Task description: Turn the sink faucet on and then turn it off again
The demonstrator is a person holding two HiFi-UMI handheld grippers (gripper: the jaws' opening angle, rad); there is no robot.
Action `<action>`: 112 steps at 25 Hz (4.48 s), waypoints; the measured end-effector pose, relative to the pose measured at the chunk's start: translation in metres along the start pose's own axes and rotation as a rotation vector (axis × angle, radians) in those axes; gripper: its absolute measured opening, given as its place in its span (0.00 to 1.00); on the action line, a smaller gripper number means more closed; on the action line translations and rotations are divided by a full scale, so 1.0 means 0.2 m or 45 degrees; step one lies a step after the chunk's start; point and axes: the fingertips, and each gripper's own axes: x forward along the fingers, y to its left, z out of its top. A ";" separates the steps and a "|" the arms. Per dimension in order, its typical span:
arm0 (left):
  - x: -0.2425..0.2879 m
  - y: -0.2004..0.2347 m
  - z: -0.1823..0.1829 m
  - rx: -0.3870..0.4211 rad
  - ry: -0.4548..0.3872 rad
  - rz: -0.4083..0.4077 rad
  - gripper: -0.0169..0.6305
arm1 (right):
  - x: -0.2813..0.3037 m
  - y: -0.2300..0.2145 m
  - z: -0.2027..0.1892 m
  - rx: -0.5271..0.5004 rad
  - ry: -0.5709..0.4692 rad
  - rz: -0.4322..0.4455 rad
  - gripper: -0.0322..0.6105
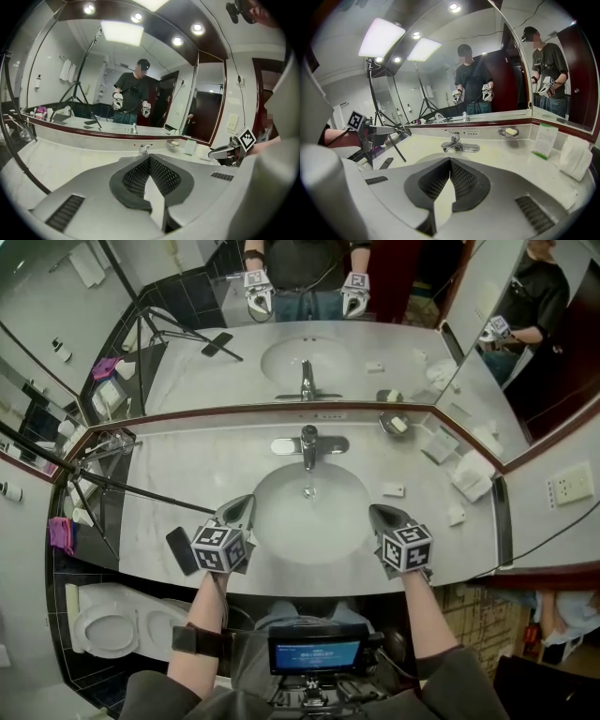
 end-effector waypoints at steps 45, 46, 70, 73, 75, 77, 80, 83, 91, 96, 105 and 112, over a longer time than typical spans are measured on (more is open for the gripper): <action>0.17 0.18 -0.31 -0.098 0.129 0.034 0.03 | 1.29 0.25 0.33 -1.841 0.136 0.212 0.34; 0.17 0.18 -0.32 -0.108 0.132 0.039 0.03 | 1.29 0.26 0.33 -1.857 0.137 0.209 0.33; 0.19 0.20 -0.37 -0.144 0.143 0.048 0.03 | 1.28 0.27 0.14 -2.010 0.155 0.199 0.25; 0.18 0.20 -0.38 -0.147 0.145 0.052 0.03 | 1.28 0.28 0.14 -2.001 0.157 0.195 0.25; 0.18 0.21 -0.38 -0.147 0.143 0.056 0.03 | 1.28 0.28 0.14 -2.013 0.170 0.195 0.25; 0.17 0.22 -0.37 -0.146 0.138 0.061 0.03 | 1.28 0.27 0.14 -2.012 0.185 0.190 0.26; 0.15 0.23 -0.34 -0.146 0.125 0.076 0.03 | 1.25 0.28 0.15 -1.923 0.191 0.174 0.26; 0.12 0.25 -0.32 -0.152 0.110 0.094 0.03 | 1.18 0.31 0.15 -1.837 0.172 0.168 0.26; 0.05 0.23 -0.24 -0.137 0.081 0.102 0.03 | 0.89 0.30 0.22 -1.590 0.138 0.110 0.22; 0.00 0.21 -0.14 -0.129 0.040 0.111 0.03 | 0.71 0.21 0.31 -1.338 0.101 0.011 0.10; -0.04 0.19 -0.04 -0.100 -0.015 0.096 0.03 | 0.37 0.06 0.38 -0.721 0.028 -0.096 0.08; -0.05 0.20 0.00 -0.053 -0.031 0.089 0.03 | 0.17 -0.13 0.36 -0.241 -0.070 -0.170 0.08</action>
